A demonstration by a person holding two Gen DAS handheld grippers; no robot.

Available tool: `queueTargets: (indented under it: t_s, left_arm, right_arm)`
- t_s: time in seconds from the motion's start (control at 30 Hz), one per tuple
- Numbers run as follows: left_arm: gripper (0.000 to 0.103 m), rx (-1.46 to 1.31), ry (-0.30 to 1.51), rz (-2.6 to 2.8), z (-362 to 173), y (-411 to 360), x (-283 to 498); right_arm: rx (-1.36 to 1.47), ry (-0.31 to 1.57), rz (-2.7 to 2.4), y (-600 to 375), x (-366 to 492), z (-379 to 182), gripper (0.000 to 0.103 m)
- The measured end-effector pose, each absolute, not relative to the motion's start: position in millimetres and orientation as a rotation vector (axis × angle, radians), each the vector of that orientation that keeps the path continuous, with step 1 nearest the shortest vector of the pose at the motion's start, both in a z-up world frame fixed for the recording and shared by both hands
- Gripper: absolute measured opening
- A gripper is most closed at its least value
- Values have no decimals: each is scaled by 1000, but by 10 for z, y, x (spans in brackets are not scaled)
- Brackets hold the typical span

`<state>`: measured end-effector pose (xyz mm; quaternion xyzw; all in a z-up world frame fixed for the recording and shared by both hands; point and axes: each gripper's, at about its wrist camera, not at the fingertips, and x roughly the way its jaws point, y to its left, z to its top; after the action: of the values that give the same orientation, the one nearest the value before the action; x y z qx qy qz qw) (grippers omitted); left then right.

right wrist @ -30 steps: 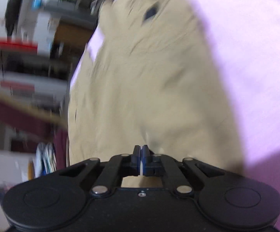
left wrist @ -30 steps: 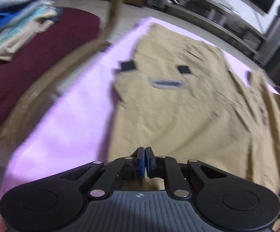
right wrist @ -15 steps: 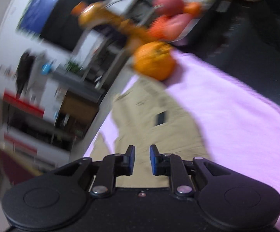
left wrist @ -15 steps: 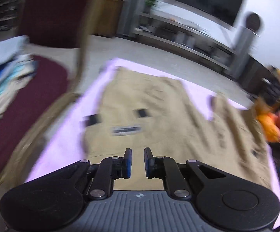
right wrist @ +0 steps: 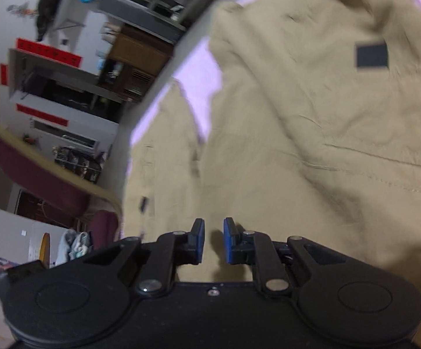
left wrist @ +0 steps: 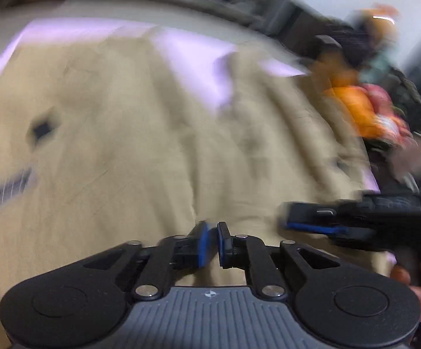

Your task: Fold clothes

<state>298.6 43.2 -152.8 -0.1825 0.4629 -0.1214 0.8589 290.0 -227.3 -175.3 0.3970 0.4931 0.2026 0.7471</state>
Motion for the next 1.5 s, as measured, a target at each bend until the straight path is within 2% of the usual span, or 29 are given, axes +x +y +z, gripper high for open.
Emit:
queueTargets:
  t_s: [0.03,0.1,0.17,0.2,0.3,0.4,0.6,0.63,0.67,0.7,0.83,0.93,1.03,1.1,1.2,1.23,1.5]
  left_arm:
    - [13,-453,987,-254,-1569,511,3008]
    - [13,-578,1012,-244,-1635,655,3041]
    - [7,-567,997,-176,-1542,678,2989]
    - [3,-565,972,-156,-1450,692,2937]
    - [6,-547,902,-86,-1256,828,2785]
    - [5,-479,840,-9,-1134,933,2687]
    - [10,-276,829,94,-1251,934,2799]
    - [10,-261,849,136,-1316,973,2823]
    - [16,-260,852,163,-1349,1048,2830]
    - [15,-254,854,189,-1371,1105,2833]
    - [13,-148,856,294,-1279,1048,2799]
    - [11,-67,831,360,-1147,976,2720]
    - [12,-123,771,230,-873,846,2606]
    - [13,-142,730,111,-699,692,2527]
    - [17,-63,710,-72,-607,327,2473]
    - [17,-36,702,-132,-576,205,2455]
    - [17,5,797,-388,-734,-593,2807]
  right_arm:
    - [885,1082,418,-2325,2925,-1808,7]
    - [984,1063,374,-2485,2947,-1881,6]
    - [980,1007,299,-2568,2904,-1804,7]
    - [974,978,261,-2606,2880,-1760,8]
    - [925,860,142,-2708,2777,-1576,9]
    - [890,757,80,-2773,2704,-1424,20]
    - [993,907,377,-2529,2876,-1685,20]
    - [967,929,367,-2525,2895,-1722,20]
    - [934,949,346,-2528,2911,-1757,20]
    - [900,970,326,-2531,2927,-1792,17]
    - [1020,882,226,-3024,2841,-1849,10]
    - [1042,765,1,-3405,2630,-1738,16]
    - [1082,676,-12,-3563,2502,-1507,20]
    - [964,634,-5,-3549,2520,-1279,21]
    - [747,616,-2,-3523,2735,-1007,33]
    - [697,630,2,-3499,2820,-982,37]
    - [436,790,37,-3258,3456,-1118,42]
